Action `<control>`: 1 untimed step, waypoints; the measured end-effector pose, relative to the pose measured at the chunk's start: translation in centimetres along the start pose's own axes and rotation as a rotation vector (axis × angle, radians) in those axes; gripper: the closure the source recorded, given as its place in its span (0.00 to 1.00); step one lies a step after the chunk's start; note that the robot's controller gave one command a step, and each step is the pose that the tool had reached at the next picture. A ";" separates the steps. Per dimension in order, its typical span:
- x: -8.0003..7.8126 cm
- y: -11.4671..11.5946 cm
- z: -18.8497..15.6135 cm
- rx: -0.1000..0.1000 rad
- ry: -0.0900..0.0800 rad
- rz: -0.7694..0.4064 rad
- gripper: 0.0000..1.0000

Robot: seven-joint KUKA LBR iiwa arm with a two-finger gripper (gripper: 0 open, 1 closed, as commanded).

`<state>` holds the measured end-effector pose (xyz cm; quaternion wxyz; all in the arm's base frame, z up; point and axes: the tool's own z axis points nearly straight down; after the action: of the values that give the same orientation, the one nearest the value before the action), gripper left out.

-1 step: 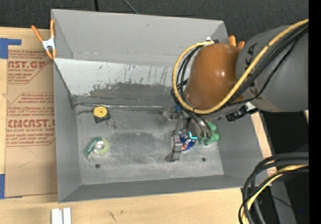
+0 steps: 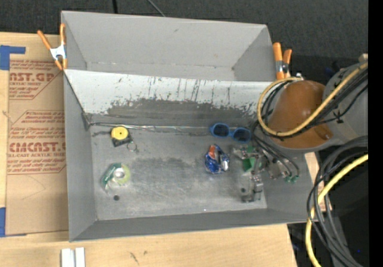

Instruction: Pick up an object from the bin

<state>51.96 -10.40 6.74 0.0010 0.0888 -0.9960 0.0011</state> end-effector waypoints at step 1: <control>-6.3 4.8 -0.3 -0.006 -0.008 0.183 0.00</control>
Offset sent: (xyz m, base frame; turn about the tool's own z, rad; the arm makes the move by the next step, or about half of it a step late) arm 0.0516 0.0537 0.0026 0.1878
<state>57.31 -4.58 7.02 -0.0027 -0.0026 -1.0000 -0.0020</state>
